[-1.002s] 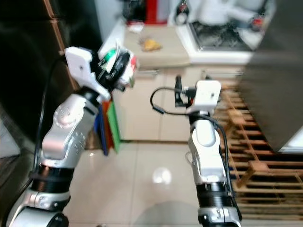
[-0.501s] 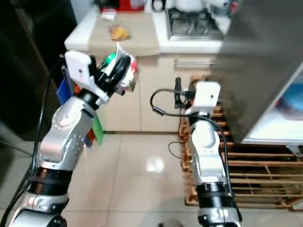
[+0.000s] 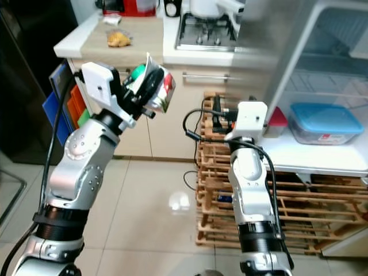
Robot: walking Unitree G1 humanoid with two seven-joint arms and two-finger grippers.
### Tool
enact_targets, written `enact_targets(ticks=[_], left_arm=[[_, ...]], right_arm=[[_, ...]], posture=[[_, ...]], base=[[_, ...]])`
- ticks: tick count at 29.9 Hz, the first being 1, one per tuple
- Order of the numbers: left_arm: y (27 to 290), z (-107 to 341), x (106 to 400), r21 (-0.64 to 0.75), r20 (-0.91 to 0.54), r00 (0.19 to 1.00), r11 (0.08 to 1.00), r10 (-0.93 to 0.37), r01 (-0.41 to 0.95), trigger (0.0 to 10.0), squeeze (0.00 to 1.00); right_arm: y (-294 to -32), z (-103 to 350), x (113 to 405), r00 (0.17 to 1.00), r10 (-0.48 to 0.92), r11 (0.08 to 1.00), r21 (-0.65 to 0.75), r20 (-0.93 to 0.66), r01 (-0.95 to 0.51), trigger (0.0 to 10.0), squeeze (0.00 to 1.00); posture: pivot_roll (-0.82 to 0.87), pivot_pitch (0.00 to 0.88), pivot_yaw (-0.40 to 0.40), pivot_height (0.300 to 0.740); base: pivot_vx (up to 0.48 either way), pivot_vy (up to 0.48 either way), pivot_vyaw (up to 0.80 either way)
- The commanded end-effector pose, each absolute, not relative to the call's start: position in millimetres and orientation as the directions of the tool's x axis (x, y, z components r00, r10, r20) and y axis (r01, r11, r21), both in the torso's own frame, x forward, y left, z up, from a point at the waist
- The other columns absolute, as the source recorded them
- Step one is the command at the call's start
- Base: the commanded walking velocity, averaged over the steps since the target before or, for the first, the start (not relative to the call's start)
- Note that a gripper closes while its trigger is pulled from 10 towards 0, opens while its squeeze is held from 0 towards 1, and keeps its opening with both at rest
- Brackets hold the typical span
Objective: Restocking fridge
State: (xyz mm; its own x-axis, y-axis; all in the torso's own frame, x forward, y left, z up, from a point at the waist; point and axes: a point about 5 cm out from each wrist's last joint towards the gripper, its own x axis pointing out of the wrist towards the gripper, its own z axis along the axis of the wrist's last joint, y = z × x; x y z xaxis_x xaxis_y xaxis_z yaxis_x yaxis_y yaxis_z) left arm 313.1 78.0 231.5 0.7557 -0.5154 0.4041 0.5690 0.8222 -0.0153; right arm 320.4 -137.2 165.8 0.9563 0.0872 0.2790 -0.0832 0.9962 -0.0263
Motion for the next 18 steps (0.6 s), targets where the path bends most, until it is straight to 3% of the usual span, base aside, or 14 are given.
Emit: enact_targets(ticks=[1,14,18], left_arm=[[75.3,238.2,311.2,0.007,0.422,0.733,0.811,-0.533,0.585,10.0,0.00],[77.9,236.7,315.2,-0.022,0.409,0.751,0.817,-0.519,0.576,10.0,0.00],[78.4,236.2,316.0,-0.025,0.405,0.756,0.820,-0.515,0.572,10.0,0.00]], right_arm=[[-157.6,165.3,320.9,0.963,-0.008,1.000,0.006,0.269,0.007,10.0,0.00],[-157.9,164.3,321.9,0.965,-0.003,1.000,0.002,0.263,0.003,10.0,0.00],[-157.5,165.7,321.1,0.962,0.003,1.000,0.007,0.272,-0.005,10.0,0.00]], posture=[[-0.12,0.000,0.053,0.740],[-0.12,0.000,0.053,0.740],[-0.12,0.000,0.054,0.740]], base=[[0.000,-0.472,0.00],[0.000,-0.467,0.00],[0.000,0.000,0.00]])
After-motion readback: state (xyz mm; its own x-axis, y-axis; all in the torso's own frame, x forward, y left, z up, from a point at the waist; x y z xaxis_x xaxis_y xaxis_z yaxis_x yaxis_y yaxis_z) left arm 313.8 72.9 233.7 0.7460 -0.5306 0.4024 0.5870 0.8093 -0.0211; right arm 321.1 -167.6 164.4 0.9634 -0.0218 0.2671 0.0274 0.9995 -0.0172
